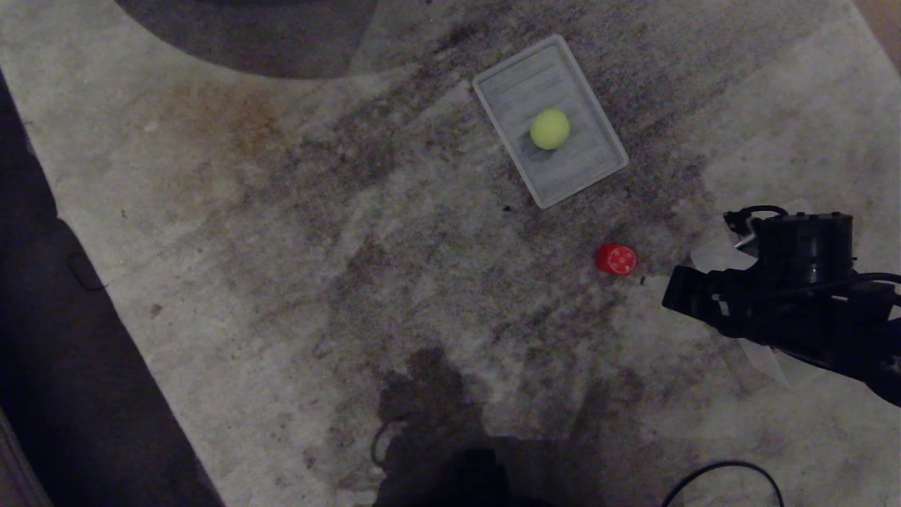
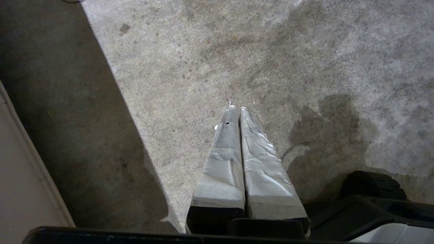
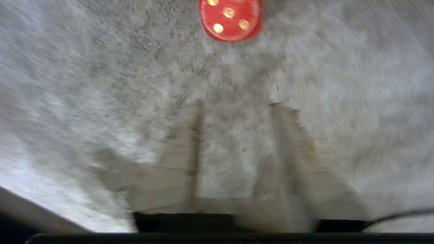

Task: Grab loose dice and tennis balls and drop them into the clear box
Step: Pick up toys out of the box

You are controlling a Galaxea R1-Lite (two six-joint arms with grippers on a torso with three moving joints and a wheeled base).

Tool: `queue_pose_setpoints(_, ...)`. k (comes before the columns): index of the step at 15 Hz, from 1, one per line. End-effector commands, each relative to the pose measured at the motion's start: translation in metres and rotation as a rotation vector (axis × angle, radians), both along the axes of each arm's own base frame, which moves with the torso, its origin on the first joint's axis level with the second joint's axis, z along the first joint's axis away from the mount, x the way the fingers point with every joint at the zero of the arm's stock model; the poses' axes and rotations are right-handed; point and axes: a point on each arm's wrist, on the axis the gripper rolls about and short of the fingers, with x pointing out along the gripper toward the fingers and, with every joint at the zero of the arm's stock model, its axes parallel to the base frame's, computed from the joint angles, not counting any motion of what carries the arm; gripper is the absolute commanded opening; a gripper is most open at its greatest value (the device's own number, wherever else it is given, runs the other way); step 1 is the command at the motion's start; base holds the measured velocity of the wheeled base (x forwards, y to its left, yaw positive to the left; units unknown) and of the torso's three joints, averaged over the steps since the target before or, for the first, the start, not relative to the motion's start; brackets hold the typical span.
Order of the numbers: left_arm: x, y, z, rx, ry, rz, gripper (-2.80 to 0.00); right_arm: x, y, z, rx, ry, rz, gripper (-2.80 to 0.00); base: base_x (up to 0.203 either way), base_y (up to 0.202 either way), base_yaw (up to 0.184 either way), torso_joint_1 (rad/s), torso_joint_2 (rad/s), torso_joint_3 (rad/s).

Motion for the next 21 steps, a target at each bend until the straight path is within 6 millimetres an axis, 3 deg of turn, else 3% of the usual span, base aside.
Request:
queue_pose_setpoints(1, 0.000, 0.000, 0.000, -0.001, 0.003, 0.001, -2.80, 0.020, 0.005, -0.017, -0.025, 0.027, 0.012, 0.00, 0.000, 0.000, 0.000, 0.000, 0.00, 0.000)
queue_pose_setpoints(6, 0.000, 0.000, 0.000, -0.001, 0.003, 0.001, -2.80, 0.055, 0.011, -0.029, -0.007, -0.167, 0.011, 0.00, 0.000, 0.000, 0.000, 0.000, 0.00, 0.000)
queue_pose_setpoints(13, 0.000, 0.000, 0.000, -0.001, 0.003, 0.001, -2.80, 0.086, 0.009, -0.048, -0.024, -0.159, -0.040, 0.00, 0.000, 0.000, 0.000, 0.000, 0.00, 0.000)
queue_pose_setpoints(21, 0.000, 0.000, 0.000, -0.001, 0.003, 0.001, -2.80, 0.106, 0.013, -0.059, 0.005, -0.172, -0.056, 0.00, 0.000, 0.000, 0.000, 0.000, 0.00, 0.000)
